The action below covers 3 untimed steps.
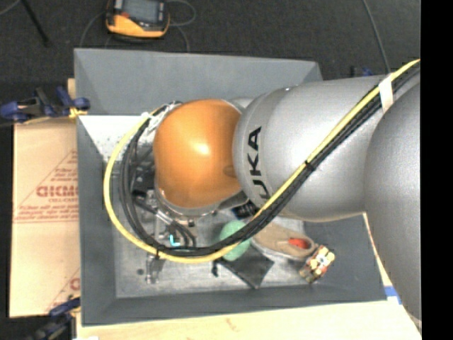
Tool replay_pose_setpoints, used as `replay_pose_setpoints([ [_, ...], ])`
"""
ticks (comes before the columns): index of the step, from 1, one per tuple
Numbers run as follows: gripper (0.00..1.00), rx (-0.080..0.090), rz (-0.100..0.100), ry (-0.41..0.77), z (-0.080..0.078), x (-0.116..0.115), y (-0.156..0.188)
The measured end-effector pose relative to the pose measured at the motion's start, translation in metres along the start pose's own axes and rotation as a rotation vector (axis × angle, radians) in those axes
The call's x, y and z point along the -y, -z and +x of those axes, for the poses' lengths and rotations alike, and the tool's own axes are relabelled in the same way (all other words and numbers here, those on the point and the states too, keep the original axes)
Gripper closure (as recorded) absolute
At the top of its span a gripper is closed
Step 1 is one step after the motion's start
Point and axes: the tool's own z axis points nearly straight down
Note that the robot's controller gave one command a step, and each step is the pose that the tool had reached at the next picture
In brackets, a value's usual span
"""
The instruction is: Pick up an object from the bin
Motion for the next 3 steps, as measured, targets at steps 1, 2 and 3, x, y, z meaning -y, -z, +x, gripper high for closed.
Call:
replay_pose_setpoints([
  [1,0.00,0.007,-0.002,-0.004,-0.002,0.001,0.004],
  [2,1.00,0.006,0.000,-0.206,-0.062,0.101,-0.061],
  [3,1.00,0.006,-0.002,-0.206,-0.062,0.101,-0.061],
])
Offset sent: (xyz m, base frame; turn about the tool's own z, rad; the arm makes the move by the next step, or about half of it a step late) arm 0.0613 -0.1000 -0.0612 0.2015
